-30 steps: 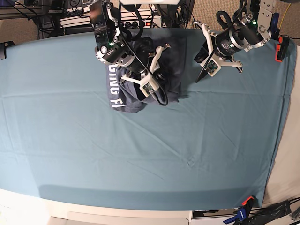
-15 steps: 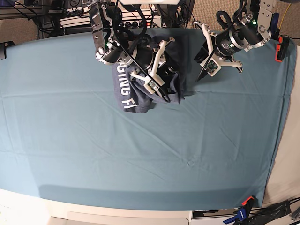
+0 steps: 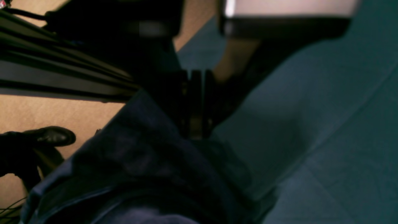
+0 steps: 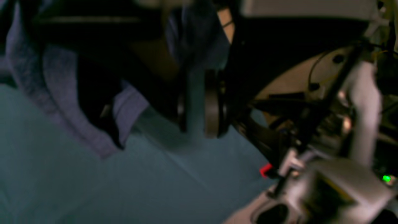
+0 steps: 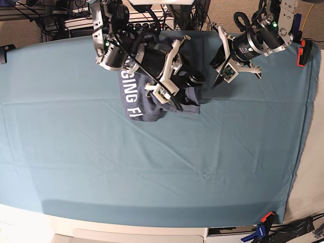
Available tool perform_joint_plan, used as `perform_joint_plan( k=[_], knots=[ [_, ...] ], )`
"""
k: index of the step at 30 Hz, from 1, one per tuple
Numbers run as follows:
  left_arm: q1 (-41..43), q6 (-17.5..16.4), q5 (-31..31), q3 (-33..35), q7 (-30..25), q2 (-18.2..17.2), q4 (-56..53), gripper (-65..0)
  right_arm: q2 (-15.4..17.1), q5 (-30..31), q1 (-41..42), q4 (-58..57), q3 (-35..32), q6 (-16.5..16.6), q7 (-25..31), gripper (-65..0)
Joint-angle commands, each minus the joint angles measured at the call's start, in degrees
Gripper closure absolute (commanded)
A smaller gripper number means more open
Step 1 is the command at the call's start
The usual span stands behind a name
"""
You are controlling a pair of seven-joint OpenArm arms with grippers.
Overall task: Fold the T-shirt properly
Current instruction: 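Fold the lifted end over onto the shirt toward the left gripper, then press the folded bundle with both grippers, then release and withdraw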
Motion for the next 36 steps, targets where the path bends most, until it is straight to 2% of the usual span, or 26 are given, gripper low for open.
perform_joint_plan(
  k=[1, 4, 8, 11, 13, 15, 18, 22, 29, 34, 36],
  knots=[
    [-0.2, 0.0, -0.8, -0.2, -1.0, -0.3, 1.1, 0.0, -0.3, 2.9, 0.3, 1.9, -0.1, 0.7, 1.5, -8.6],
    [-0.2, 0.0, -0.8, -0.2, -1.0, -0.3, 1.1, 0.0, -0.3, 4.0, 0.3, 3.4, -0.1, 2.2, 1.3, -8.6],
    [0.2, 0.0, -2.1, -0.2, 0.3, -0.4, 2.4, 0.0, -0.3, -3.4, 0.3, 4.3, 0.1, 1.9, 1.3, -8.6],
    [1.5, -0.3, -6.3, -0.3, 1.0, -0.3, 8.0, 0.0, -0.3, -9.7, 0.3, 4.5, 0.1, -0.4, 2.2, -8.4],
    [2.6, -1.8, -6.9, -0.3, 0.7, -0.3, 8.0, 0.0, -0.3, -13.7, 0.4, 4.5, 0.1, -1.6, 3.8, -6.7],
    [2.6, -2.9, -9.6, 0.0, -0.2, -0.1, 8.0, 0.0, -0.3, -17.0, 0.3, 4.6, 0.1, -3.2, 5.2, 0.0],
    [3.0, -2.9, -10.0, 1.2, 0.2, 0.9, 8.0, 0.0, -0.3, -20.9, 0.5, 4.7, 1.0, -7.6, 5.8, 0.0],
    [3.0, -2.9, -8.9, 1.4, 0.0, 1.4, 8.0, 0.0, 0.0, -23.2, 0.0, 4.7, 1.7, -11.6, 2.7, 0.0],
    [3.0, -2.8, -7.6, 1.3, 0.0, 1.4, 8.0, 0.0, 3.2, -23.3, -6.3, 7.1, 1.7, -13.4, -2.1, 0.0],
    [3.0, -2.8, -7.6, 1.3, 0.0, 1.4, 8.0, 0.0, 6.2, -29.9, -10.9, 10.5, 1.7, -16.8, -2.3, 0.0],
    [3.0, -2.8, -7.6, 1.3, 0.0, 1.4, 8.0, 0.0, 7.3, -30.3, -11.4, 10.4, 1.7, -17.1, -2.3, 0.0]
  ],
)
